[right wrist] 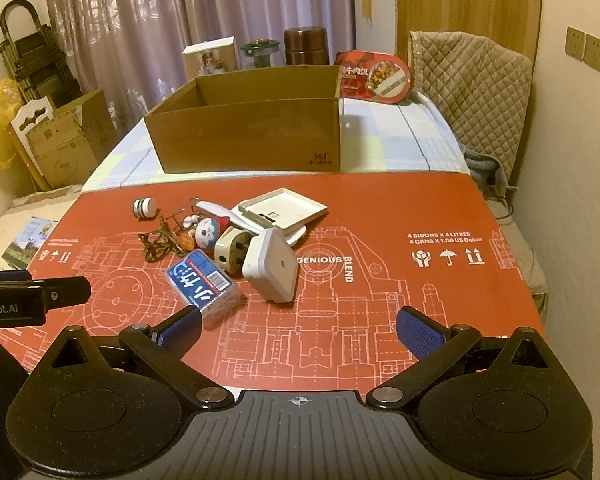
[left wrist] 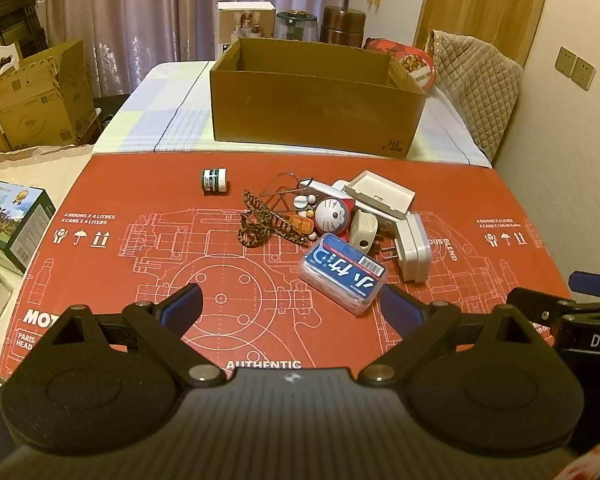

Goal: Organize rigid objects

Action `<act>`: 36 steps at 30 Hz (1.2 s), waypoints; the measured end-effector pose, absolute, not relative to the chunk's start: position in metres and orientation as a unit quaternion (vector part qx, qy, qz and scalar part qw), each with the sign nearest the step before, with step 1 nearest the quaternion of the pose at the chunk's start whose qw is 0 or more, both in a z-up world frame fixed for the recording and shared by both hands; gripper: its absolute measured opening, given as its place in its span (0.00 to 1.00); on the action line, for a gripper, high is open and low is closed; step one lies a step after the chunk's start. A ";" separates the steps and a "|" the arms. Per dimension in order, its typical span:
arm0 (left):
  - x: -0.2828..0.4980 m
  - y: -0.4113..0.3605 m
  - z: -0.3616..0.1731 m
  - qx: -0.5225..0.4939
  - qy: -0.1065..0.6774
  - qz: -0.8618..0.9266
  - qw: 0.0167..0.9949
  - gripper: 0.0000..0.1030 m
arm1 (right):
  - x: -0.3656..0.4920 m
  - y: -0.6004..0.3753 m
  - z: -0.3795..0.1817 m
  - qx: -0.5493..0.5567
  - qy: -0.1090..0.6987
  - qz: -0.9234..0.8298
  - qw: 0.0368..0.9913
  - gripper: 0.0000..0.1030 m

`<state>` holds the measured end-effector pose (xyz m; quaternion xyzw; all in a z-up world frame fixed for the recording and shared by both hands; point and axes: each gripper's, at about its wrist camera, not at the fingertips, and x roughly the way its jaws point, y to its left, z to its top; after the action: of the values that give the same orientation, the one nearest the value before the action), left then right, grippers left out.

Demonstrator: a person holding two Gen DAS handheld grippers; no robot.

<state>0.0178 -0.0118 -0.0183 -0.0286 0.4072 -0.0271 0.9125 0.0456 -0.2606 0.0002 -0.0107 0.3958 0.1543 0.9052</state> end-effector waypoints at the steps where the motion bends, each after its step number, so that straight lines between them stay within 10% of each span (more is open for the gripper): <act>1: 0.018 -0.012 -0.019 -0.029 0.407 -0.027 0.912 0.91 | 0.046 -0.261 0.000 -0.011 0.396 0.154 0.905 0.98; 36: 0.102 -0.038 -0.076 0.124 0.446 -0.202 0.863 0.93 | 0.124 -0.253 -0.042 -0.164 0.388 0.322 0.848 0.97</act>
<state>0.1015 -0.0376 -0.0759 0.1245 0.4455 -0.2019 0.8633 0.1238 -0.2534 -0.0418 -0.1639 0.3884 0.3220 0.8477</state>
